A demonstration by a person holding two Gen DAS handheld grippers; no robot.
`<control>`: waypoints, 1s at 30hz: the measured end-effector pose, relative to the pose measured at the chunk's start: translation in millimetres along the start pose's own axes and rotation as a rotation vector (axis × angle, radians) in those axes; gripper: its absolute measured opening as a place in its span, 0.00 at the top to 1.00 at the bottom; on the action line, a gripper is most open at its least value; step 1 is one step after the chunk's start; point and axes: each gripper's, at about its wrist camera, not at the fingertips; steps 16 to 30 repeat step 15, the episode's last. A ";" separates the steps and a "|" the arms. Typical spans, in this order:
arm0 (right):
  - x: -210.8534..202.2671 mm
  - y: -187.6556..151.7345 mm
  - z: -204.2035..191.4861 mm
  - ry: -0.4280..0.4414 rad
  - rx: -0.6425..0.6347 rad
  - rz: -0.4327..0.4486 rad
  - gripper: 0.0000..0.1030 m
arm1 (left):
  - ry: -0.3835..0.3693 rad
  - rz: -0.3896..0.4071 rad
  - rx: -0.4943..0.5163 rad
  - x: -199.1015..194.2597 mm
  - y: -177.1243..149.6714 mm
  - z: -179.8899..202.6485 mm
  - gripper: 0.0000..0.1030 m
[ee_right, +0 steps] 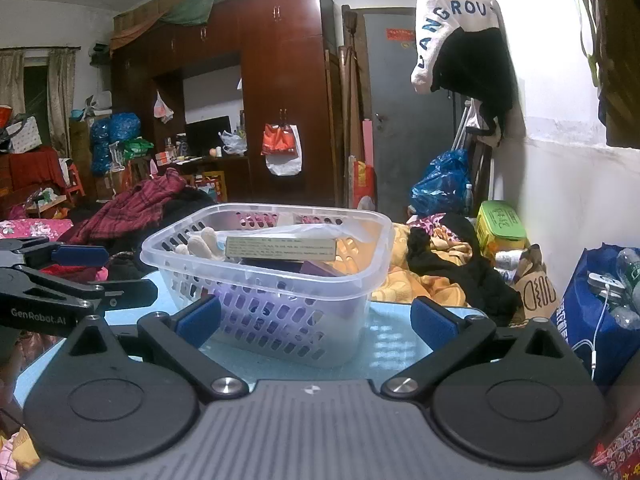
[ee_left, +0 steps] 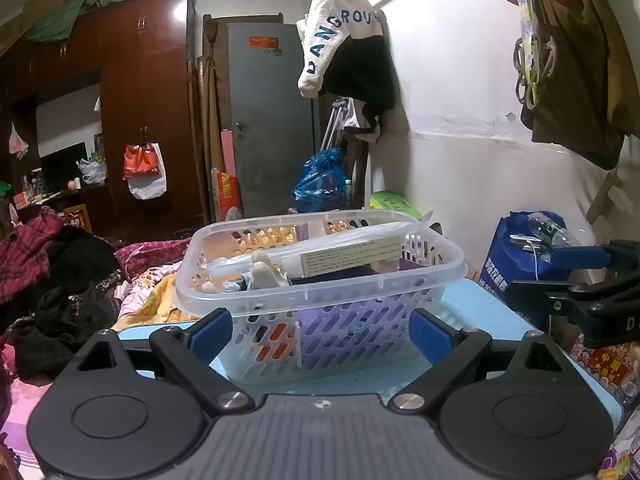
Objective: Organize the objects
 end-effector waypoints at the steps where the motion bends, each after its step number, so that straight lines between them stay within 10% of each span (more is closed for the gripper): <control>1: -0.2 -0.6 0.2 0.000 0.001 0.001 0.00 | -0.001 0.001 -0.002 0.1 0.1 0.0 0.06; 30: -0.4 -1.3 1.2 0.003 -0.002 -0.001 0.00 | 0.004 0.024 -0.004 -3.2 -0.7 2.0 0.06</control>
Point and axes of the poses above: each gripper's, at about its wrist camera, not at the fingertips, and x roughly the way its jaws point, z to its right, y to its top, and after that the axes turned 3 degrees about x, right-handed
